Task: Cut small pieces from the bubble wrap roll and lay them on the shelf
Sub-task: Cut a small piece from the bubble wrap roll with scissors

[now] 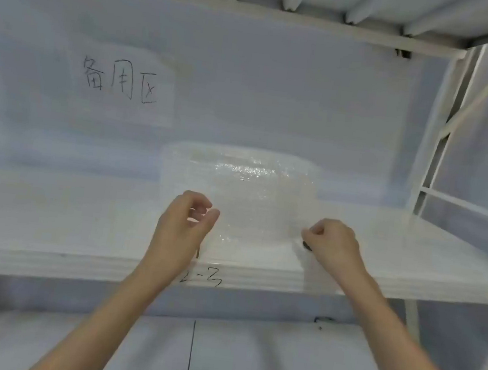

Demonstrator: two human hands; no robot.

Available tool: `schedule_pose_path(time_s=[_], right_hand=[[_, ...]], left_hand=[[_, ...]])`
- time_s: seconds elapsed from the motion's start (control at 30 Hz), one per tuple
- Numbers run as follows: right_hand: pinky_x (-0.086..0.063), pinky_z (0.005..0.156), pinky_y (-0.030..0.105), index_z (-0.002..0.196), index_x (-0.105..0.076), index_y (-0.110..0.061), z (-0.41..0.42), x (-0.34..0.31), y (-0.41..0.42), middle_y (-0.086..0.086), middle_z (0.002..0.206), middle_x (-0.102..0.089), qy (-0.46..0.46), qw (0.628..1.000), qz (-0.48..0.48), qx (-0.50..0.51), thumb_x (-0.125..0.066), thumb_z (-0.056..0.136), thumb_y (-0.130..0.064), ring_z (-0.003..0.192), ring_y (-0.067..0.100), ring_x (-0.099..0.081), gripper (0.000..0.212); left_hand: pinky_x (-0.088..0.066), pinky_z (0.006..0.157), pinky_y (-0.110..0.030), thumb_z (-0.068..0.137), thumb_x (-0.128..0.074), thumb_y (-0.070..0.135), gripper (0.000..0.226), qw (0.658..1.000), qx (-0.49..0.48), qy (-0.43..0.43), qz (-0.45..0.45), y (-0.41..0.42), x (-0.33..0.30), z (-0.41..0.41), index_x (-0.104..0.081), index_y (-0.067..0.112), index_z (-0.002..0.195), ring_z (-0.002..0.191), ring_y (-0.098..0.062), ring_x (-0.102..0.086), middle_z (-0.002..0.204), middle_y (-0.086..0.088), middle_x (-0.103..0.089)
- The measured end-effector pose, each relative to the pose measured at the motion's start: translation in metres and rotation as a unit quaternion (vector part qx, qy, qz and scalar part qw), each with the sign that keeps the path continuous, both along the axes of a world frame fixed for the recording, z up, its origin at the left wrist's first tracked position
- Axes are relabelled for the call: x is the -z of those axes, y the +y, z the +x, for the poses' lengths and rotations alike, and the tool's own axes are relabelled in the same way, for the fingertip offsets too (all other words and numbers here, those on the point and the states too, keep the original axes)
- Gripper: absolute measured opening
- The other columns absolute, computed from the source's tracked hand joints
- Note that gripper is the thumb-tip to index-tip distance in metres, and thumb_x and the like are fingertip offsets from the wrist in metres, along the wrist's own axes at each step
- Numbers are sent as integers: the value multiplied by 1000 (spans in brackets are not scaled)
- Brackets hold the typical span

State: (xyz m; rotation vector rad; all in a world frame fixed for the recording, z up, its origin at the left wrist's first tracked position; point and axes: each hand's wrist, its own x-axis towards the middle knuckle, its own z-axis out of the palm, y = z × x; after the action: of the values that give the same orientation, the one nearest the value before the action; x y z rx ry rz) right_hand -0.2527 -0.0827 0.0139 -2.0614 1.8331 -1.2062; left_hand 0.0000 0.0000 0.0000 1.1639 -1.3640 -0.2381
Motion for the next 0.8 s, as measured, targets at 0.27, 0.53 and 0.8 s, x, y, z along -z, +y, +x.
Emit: schedule_pose_path(time_s=[0.27, 0.53, 0.8], right_hand=[[-38, 66, 30, 80, -47, -5, 4, -3, -5, 16, 105, -50, 85, 987, 89, 101, -53, 92, -20, 91, 36, -55, 20], [-40, 55, 26, 76, -50, -5, -21, -13, -16, 10, 80, -54, 143, 971, 112, 154, -57, 88, -7, 66, 25, -50, 14], [-39, 58, 28, 76, -45, -8, -43, -18, -13, 10, 89, -56, 183, 958, 159, 153, -58, 91, -35, 86, 29, -56, 33]], left_hand=[[-45, 73, -22, 89, -69, 34, 32, 987, 31, 47, 148, -2, 4, 4, -58, 18, 114, 88, -14, -59, 103, 0, -62], [-52, 90, -50, 62, -65, 57, 32, 979, 46, 13, 198, -6, 7, 3, -68, 37, 87, 72, -12, -62, 80, 13, -68], [-47, 100, -57, 61, -66, 61, 31, 979, 74, 21, 191, -9, 7, -3, -68, 43, 87, 80, -11, -63, 84, 21, -68]])
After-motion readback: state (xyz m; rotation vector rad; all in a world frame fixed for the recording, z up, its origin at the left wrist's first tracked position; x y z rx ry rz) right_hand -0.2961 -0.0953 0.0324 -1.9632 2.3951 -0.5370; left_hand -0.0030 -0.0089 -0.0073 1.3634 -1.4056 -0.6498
